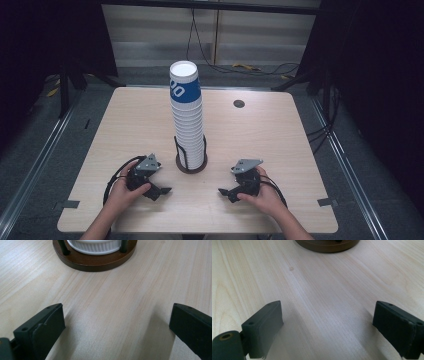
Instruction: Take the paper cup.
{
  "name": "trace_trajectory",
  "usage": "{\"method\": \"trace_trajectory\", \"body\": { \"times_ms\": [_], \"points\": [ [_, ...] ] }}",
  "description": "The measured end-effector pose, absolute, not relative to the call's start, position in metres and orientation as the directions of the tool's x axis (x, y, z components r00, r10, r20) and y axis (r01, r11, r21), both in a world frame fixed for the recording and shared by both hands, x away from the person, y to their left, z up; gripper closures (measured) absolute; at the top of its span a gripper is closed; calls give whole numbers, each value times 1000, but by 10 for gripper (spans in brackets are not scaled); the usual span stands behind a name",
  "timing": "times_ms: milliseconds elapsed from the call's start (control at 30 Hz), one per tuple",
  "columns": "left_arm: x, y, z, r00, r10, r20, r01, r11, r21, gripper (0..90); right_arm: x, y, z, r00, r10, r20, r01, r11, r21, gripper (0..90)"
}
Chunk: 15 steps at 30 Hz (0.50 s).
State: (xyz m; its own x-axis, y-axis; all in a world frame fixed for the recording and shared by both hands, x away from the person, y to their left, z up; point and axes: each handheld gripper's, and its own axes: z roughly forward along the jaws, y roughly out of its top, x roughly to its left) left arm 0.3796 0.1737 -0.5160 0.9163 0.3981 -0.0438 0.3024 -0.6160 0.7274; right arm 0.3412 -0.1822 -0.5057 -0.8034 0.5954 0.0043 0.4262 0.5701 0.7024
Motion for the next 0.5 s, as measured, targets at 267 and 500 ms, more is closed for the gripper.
{"method": "trace_trajectory", "body": {
  "times_ms": [267,500],
  "points": [
    [378,175,-515,913,406,-44,310,-617,724,0,341,-182,-506,-804,595,5,426,570,702,85],
    [378,180,-506,887,451,-102,385,-596,705,183,341,-183,-505,-807,590,9,422,566,709,119]
  ]
}}
